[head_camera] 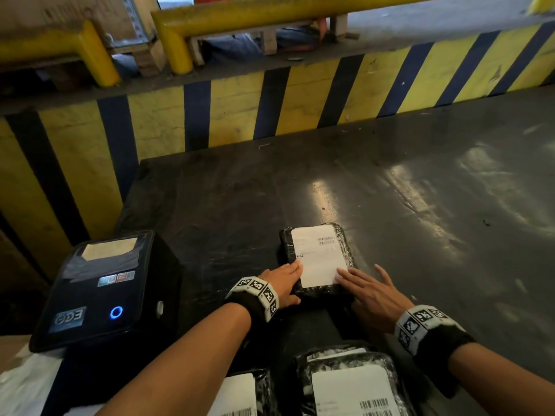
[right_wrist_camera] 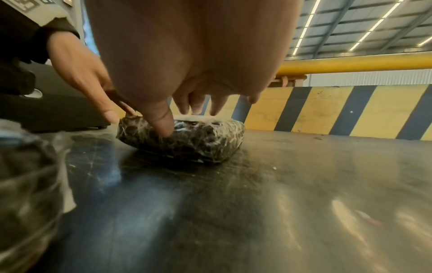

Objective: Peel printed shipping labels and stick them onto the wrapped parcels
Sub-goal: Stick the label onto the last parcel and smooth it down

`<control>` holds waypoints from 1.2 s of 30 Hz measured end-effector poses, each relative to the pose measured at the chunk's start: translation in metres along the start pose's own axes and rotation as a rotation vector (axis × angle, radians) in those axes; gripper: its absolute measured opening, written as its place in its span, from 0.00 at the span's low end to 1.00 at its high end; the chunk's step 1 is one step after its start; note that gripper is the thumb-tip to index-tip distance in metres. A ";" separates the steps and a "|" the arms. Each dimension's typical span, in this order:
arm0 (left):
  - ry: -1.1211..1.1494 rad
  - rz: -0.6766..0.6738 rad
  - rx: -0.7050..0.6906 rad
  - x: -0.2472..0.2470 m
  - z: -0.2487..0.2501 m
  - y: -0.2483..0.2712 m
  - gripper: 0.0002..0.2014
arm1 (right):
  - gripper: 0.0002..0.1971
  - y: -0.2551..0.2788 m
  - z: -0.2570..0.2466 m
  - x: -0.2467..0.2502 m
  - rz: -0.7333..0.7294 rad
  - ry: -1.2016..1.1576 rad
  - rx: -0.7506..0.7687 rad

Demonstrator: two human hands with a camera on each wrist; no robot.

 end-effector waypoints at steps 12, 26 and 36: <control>0.077 -0.015 -0.014 0.002 -0.002 0.003 0.41 | 0.28 0.006 0.023 -0.007 0.100 -0.175 -0.087; 0.299 0.047 0.189 -0.001 -0.055 -0.013 0.43 | 0.43 -0.037 0.045 0.024 0.138 -0.606 -0.439; 0.078 -0.129 0.309 -0.051 -0.054 -0.031 0.48 | 0.60 -0.077 0.060 0.009 0.296 -0.979 -0.582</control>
Point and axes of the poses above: each hand's wrist, its own y-axis away from the middle knuckle, its own x-axis out of the back of the hand, z = x × y, the point moved 6 cm from there along -y, towards the middle knuckle, and after that the axes turned 14 degrees about x, right-handed, at the moved point
